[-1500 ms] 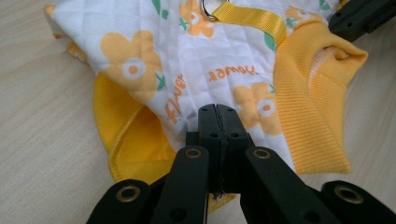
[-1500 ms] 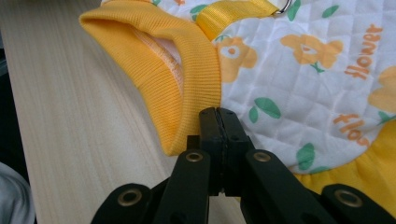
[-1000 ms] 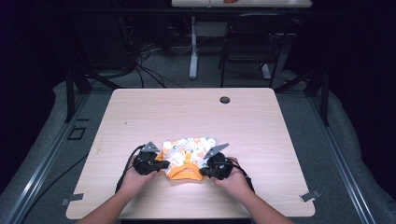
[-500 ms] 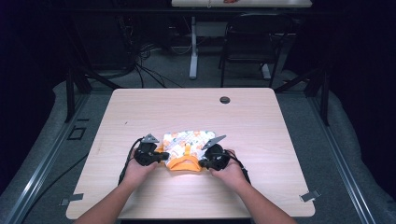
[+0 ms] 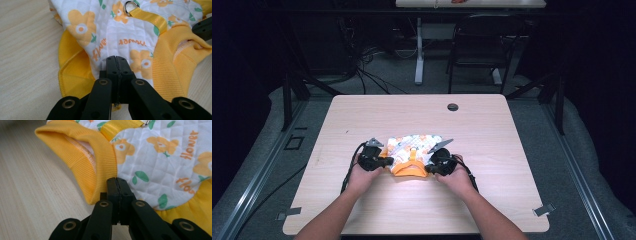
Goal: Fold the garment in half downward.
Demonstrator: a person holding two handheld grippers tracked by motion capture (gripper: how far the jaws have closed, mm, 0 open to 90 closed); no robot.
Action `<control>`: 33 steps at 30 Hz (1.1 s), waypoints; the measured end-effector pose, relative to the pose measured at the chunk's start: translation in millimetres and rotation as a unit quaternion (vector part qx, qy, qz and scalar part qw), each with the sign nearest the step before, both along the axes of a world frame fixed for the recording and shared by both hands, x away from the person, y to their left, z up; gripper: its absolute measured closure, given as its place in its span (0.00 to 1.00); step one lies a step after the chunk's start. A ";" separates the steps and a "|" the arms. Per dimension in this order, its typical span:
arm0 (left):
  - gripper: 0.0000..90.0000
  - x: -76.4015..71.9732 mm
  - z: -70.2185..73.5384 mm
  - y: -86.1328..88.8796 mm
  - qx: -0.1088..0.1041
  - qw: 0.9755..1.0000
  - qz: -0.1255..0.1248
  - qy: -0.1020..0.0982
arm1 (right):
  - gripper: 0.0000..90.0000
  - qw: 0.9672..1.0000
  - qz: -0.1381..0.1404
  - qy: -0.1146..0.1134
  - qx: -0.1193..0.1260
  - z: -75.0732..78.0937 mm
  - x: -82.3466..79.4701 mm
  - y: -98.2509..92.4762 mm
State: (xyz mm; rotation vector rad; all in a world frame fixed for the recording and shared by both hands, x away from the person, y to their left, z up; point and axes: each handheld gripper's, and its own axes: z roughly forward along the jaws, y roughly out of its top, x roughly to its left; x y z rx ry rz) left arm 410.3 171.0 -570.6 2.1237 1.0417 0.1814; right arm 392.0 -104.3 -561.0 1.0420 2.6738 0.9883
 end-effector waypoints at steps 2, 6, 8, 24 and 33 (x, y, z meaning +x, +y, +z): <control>1.00 0.1 -0.1 -0.4 -0.002 1.000 0.004 0.000 | 1.00 1.000 -0.001 0.001 0.002 -0.1 1.3 -0.2; 1.00 0.5 -0.3 0.3 -0.005 1.000 0.005 0.004 | 1.00 1.000 -0.005 -0.003 -0.002 -0.1 2.5 0.0; 1.00 0.5 -0.4 0.4 -0.007 1.000 0.006 0.005 | 1.00 1.000 -0.004 -0.002 -0.002 0.1 2.6 0.1; 1.00 -5.7 13.3 3.9 -0.021 1.000 0.006 0.002 | 1.00 1.000 -0.002 -0.016 0.016 15.5 -1.2 -0.5; 1.00 -19.5 38.4 11.1 -0.021 0.999 -0.007 -0.027 | 1.00 0.998 0.002 -0.043 0.035 44.9 -11.1 -2.8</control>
